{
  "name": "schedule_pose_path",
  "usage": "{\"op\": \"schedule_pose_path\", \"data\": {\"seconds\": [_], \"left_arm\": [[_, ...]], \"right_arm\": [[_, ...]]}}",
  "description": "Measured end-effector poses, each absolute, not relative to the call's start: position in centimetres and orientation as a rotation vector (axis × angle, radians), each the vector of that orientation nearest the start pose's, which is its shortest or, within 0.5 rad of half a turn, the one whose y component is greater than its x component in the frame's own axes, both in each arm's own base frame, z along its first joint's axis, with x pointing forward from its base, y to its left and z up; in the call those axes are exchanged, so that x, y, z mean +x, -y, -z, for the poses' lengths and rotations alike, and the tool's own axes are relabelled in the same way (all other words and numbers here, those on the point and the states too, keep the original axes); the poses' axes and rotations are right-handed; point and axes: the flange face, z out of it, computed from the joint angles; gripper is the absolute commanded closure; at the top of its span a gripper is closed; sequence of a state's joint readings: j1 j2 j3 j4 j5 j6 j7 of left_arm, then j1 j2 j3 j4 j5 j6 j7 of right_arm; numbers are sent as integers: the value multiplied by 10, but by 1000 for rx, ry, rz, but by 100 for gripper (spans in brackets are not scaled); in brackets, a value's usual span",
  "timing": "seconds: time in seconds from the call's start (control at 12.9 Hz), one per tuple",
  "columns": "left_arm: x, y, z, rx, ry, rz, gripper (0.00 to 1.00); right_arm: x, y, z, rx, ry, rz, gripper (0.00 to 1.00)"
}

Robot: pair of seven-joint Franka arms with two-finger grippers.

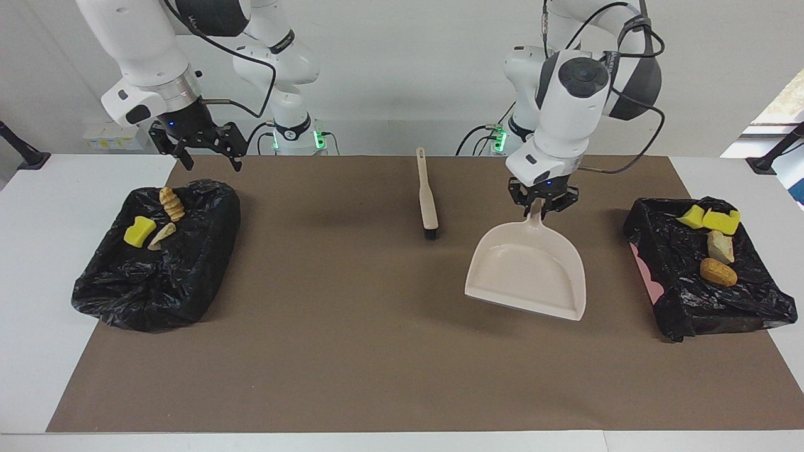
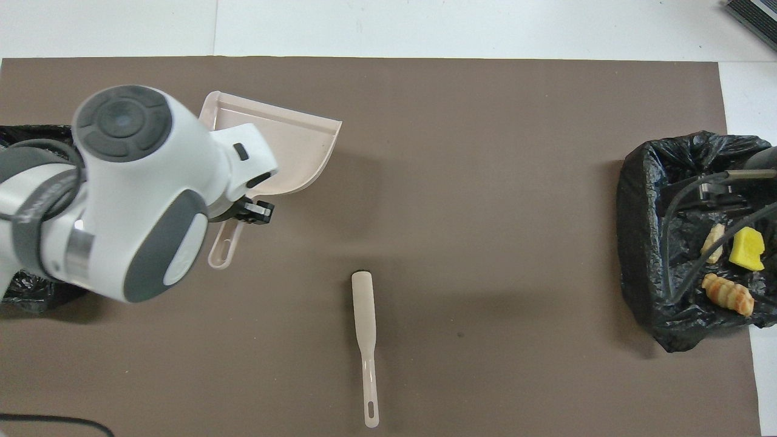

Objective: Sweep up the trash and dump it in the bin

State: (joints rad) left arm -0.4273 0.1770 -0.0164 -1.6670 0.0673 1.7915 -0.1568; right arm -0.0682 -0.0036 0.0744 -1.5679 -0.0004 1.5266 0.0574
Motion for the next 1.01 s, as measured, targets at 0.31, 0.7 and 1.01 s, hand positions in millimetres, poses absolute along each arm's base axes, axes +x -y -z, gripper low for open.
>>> {"op": "schedule_pose_path", "data": {"seconds": [0.31,0.7,1.01], "left_arm": [[574,334,-440,-3059,-278,-27,100],[584,357,-413,-3106,-191,1,100],[580,384,-373,-3103,-214,-21,100]], "right_arm": [[549,-3,-624,-3142,-81,-59,0],[549,-3,-624,-3142,-81,-59,0],[549,-3,-624,-3142,-81,-59,0]]}}
